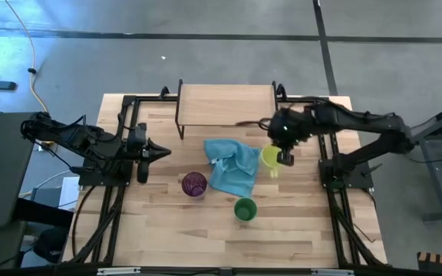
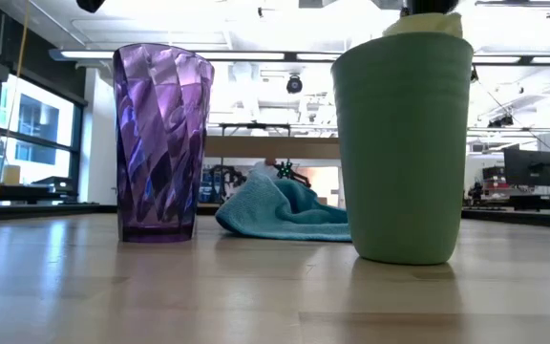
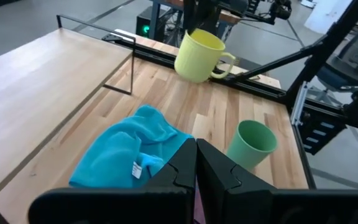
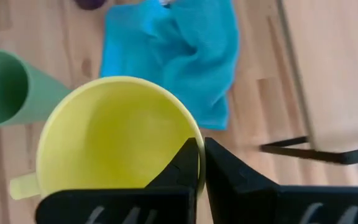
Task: Stack small to large cups/mugs on shelf
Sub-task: Put the yellow mug on the shelf
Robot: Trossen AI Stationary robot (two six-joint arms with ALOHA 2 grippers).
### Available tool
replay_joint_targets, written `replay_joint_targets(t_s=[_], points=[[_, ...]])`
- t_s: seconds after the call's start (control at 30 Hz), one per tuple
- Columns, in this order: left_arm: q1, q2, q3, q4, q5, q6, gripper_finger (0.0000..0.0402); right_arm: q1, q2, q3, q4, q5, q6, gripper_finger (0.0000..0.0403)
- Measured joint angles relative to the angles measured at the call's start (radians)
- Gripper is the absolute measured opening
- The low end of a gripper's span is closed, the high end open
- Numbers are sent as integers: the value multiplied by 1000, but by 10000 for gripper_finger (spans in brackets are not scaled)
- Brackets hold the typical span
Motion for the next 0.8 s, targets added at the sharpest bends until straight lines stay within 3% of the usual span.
replay_joint_targets(t_s=[0.37, 0.8], points=[[0, 0, 0, -1, -3, 0, 1, -193, 202, 232, -60, -45, -241, 0], [0, 0, 0, -1, -4, 0, 1, -410, 328, 374, -75, -152, -386, 0]])
